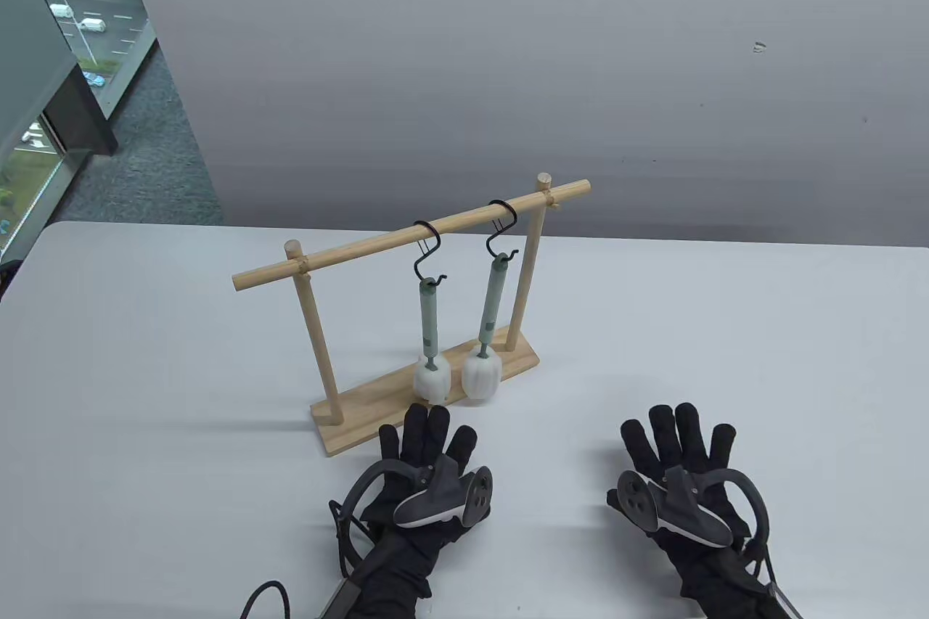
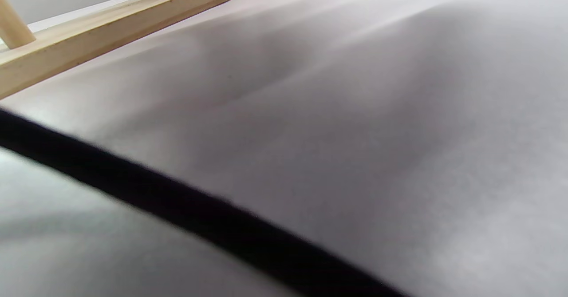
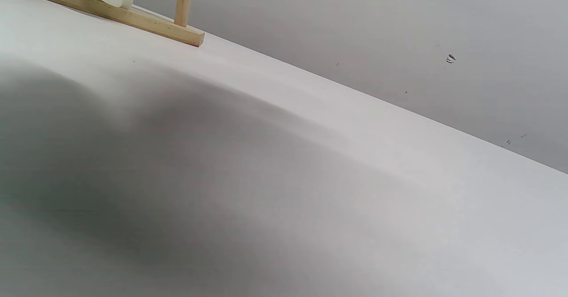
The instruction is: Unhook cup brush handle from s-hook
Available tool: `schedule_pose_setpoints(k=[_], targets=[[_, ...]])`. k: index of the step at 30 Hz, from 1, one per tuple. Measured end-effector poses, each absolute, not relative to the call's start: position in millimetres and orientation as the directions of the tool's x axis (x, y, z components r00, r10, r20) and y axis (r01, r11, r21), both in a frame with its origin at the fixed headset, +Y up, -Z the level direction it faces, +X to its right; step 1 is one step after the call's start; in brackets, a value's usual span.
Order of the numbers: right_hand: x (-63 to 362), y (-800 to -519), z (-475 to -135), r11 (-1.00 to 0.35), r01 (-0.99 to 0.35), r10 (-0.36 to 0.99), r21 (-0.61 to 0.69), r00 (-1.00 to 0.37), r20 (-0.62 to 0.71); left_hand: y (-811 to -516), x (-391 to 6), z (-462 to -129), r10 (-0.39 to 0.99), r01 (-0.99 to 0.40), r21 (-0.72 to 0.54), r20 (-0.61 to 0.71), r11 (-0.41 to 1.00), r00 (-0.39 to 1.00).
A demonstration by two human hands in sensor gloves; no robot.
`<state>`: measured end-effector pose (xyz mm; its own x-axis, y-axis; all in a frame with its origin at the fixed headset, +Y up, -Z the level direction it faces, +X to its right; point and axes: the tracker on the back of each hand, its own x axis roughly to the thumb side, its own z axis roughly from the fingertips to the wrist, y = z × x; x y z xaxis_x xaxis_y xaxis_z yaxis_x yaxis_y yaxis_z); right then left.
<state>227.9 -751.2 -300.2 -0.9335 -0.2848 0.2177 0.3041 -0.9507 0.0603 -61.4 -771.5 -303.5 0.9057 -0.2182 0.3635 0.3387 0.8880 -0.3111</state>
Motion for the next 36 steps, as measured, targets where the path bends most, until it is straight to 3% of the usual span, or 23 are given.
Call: schedule_pose_setpoints(k=[9, 17, 21, 27, 36], targets=[[228.2, -751.0, -299.8, -0.958, 0.279, -0.259, 0.065, -0.941, 0.218, -766.7, -62.7, -305.3, -0.205, 0.304, -0.277, 0.337, 0.911, 0.919], [227.7, -753.4, -300.6, -0.961, 0.266, -0.244, 0.069, -0.942, 0.229, -745.4, -81.4, -304.7, -0.032, 0.038, -0.014, 0.316, 0.999, 0.948], [227.5, -754.1, -300.8, -0.964, 0.259, -0.237, 0.066, -0.944, 0.231, -733.3, -100.1, -304.3, 0.193, -0.235, 0.119, 0.285, 0.965, 0.939], [227.8, -754.9, -301.1, -0.967, 0.247, -0.225, 0.070, -0.947, 0.229, -722.9, -129.8, -308.2, 0.563, -0.603, 0.232, 0.221, 0.763, 0.797], [226.1, -758.2, -302.3, -0.974, 0.203, -0.173, 0.097, -0.951, 0.255, -715.7, -142.1, -330.7, 0.774, -0.764, 0.312, 0.121, 0.565, 0.622]])
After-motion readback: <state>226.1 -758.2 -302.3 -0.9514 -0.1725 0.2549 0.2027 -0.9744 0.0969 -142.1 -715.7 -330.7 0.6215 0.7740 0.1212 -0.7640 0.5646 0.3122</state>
